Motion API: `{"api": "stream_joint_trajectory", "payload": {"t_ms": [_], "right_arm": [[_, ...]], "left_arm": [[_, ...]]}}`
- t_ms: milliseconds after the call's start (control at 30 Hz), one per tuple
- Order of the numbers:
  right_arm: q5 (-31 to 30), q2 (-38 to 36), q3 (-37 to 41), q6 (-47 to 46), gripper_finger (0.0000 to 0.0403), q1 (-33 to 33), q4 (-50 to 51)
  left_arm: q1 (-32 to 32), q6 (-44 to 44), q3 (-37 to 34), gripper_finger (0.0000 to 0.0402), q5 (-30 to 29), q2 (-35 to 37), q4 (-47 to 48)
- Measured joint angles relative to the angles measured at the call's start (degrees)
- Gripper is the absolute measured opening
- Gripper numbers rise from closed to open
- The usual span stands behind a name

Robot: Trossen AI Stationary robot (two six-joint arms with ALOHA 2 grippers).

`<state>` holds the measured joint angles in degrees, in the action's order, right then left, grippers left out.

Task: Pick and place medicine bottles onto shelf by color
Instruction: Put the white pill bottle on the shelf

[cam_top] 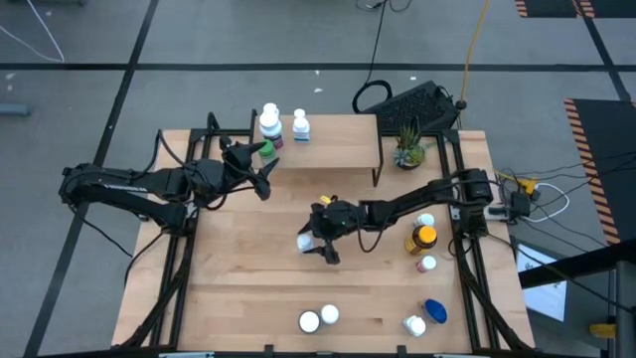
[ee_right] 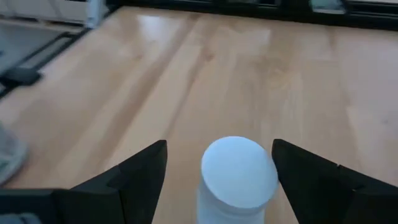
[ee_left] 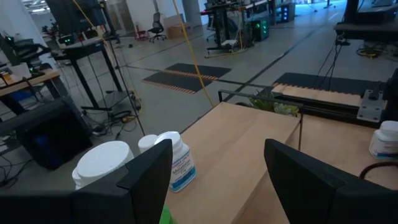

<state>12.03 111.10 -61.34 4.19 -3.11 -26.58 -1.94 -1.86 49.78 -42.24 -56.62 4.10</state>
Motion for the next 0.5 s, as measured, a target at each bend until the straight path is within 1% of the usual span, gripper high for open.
{"api": "stream_joint_trajectory", "payload": {"t_ms": [167,400,500], "right_arm": [[0.0,0.6,0.1,0.5,0.0278,-0.8,-0.8],[-0.1,0.5,0.1,-0.3,0.0228,-0.7,0.0],[0.0,0.5,0.1,-1.0,0.0213,-0.8,0.7]], "left_arm": [[0.0,0.5,0.0,0.0257,0.0,0.0,0.1],[0.0,0.4,0.0,0.0257,0.0,0.0,0.3],[0.0,0.4,0.0,0.0257,0.0,0.0,0.4]]}}
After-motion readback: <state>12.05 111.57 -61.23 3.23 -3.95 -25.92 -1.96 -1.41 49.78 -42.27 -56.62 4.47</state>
